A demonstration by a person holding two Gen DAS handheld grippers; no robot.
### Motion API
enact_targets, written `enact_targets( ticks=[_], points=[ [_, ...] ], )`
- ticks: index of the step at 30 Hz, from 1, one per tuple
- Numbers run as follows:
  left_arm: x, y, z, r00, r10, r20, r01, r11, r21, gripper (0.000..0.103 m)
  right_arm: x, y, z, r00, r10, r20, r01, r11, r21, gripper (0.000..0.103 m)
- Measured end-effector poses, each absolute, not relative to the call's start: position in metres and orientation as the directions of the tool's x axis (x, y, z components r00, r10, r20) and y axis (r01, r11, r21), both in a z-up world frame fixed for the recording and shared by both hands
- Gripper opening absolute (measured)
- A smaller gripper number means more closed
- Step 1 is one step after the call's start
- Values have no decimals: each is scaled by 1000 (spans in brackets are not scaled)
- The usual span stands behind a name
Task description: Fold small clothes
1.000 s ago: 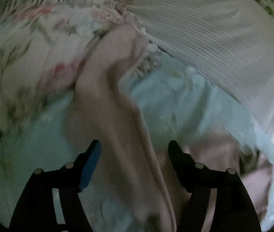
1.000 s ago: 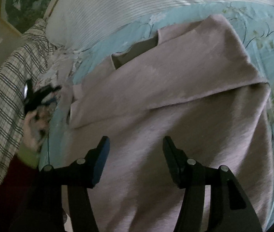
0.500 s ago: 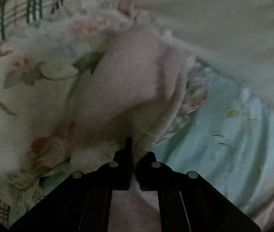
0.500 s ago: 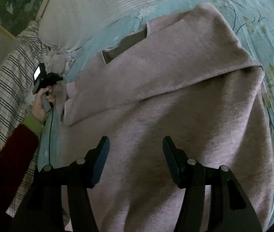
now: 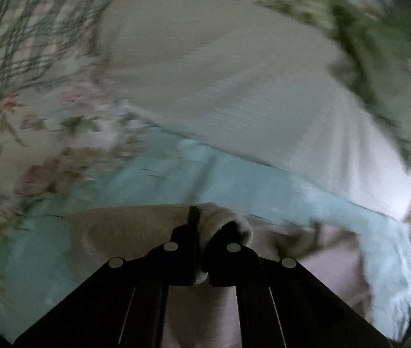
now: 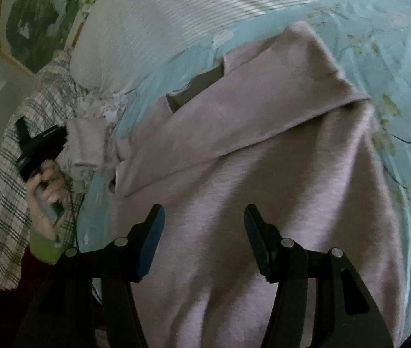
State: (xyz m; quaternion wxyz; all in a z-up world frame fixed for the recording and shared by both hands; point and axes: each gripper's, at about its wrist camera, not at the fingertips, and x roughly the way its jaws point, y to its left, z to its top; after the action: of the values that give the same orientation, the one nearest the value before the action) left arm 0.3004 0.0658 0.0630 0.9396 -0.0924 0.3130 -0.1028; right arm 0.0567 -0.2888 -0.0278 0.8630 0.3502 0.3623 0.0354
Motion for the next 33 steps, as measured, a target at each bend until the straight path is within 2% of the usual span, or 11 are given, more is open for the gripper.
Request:
enact_targets(
  ticks=[5, 8, 11, 15, 18, 21, 26, 28, 33],
  points=[
    [275, 0, 83, 751, -413, -515, 279, 906, -319, 3, 39, -303, -28, 760, 272, -591, 232, 736, 636, 58],
    [263, -43, 82, 734, -459, -501, 341, 887, -313, 3, 33, -311, -32, 769, 254, -586, 261, 712, 651, 58],
    [263, -89, 58, 694, -479, -537, 380, 878, -292, 3, 31, -317, -35, 776, 234, -586, 285, 699, 656, 58],
    [271, -146, -2, 610, -456, -648, 406, 882, -238, 3, 30, -323, -37, 777, 222, -590, 301, 691, 657, 58],
    [281, -161, -41, 545, -441, -713, 402, 884, -239, 4, 33, -326, -36, 779, 222, -586, 304, 685, 663, 59],
    [278, -160, -65, 500, -436, -748, 390, 885, -255, 12, 41, -325, -36, 778, 232, -584, 299, 681, 669, 59],
    [262, -135, -65, 517, -415, -749, 368, 897, -243, 46, 62, -316, -41, 772, 267, -577, 281, 671, 686, 60],
    [253, -120, -61, 532, -410, -741, 355, 902, -244, 51, 75, -313, -43, 770, 283, -572, 273, 665, 696, 60],
    [224, -65, -53, 596, -332, -731, 259, 941, -217, 54, 108, -313, -47, 765, 275, -583, 285, 666, 689, 60]
  ],
)
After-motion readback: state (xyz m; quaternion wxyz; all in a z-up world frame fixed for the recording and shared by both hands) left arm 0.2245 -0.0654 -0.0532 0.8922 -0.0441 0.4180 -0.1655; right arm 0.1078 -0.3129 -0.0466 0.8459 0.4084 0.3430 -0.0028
